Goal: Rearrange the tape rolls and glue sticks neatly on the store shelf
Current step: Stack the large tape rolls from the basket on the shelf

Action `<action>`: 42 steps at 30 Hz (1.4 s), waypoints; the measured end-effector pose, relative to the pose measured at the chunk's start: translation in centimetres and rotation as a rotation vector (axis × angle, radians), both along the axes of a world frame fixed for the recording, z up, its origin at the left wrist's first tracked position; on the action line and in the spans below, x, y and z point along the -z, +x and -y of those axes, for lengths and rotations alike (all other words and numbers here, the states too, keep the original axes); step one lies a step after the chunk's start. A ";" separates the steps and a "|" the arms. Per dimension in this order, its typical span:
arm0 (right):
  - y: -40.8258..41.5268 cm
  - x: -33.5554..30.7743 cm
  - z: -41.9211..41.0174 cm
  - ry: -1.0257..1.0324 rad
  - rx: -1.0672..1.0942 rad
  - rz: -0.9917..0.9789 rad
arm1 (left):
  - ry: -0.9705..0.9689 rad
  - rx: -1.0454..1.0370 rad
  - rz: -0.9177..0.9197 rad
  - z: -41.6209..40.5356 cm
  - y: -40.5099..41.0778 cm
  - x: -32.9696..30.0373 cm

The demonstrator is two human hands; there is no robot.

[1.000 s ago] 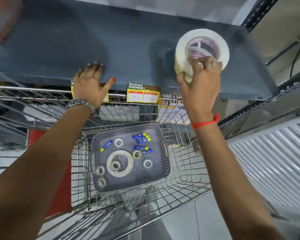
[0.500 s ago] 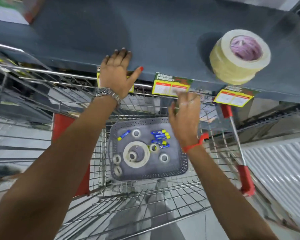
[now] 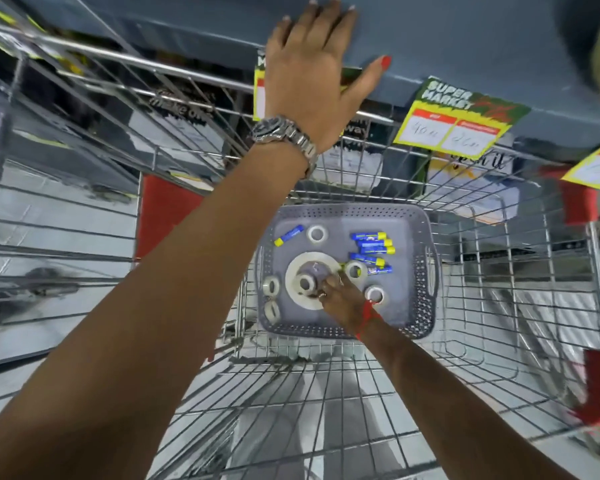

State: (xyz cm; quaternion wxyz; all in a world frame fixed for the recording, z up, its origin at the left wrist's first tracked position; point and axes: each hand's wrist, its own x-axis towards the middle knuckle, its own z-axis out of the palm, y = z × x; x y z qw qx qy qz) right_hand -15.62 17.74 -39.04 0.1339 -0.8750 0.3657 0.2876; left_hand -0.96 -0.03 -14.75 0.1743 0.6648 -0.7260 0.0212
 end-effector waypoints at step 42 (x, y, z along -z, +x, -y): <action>-11.3 -32.1 12.7 -1.077 1.014 0.432 | 0.074 0.019 -0.067 -0.8 -0.2 -1.3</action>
